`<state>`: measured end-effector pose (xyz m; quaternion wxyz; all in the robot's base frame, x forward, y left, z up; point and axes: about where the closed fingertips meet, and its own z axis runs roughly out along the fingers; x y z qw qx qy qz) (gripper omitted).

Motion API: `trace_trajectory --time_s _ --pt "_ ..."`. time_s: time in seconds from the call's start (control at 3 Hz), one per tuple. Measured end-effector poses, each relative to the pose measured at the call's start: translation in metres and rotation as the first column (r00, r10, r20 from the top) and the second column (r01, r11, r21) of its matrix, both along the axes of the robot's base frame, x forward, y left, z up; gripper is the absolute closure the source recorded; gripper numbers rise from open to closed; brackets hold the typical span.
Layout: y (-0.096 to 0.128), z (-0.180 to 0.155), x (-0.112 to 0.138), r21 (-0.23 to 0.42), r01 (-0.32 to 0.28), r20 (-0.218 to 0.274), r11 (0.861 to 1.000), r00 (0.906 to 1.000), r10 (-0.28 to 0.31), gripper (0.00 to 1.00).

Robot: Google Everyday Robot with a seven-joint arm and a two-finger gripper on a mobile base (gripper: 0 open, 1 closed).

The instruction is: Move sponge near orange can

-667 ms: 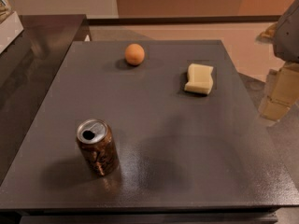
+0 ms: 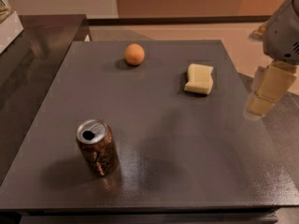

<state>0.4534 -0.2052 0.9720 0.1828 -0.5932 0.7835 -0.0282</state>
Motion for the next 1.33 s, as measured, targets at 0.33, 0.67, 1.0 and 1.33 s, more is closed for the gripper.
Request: trace_trajectory --time_s 0.33,0.67,1.0,1.33 --pt "0.008 -0.013 0.032 0.073 0.044 0.022 0.996 0.9987 -0.046 0.0" --pt "0.011 -0.031 0.064 0.134 0.084 0.027 0.987 0.9957 -0.089 0.0" --pt "0.011 -0.048 0.093 0.181 0.119 0.021 0.976 0.992 -0.125 0.0" --pt "0.017 -0.07 0.116 0.233 0.133 0.0 0.963 0.9906 -0.136 0.0"
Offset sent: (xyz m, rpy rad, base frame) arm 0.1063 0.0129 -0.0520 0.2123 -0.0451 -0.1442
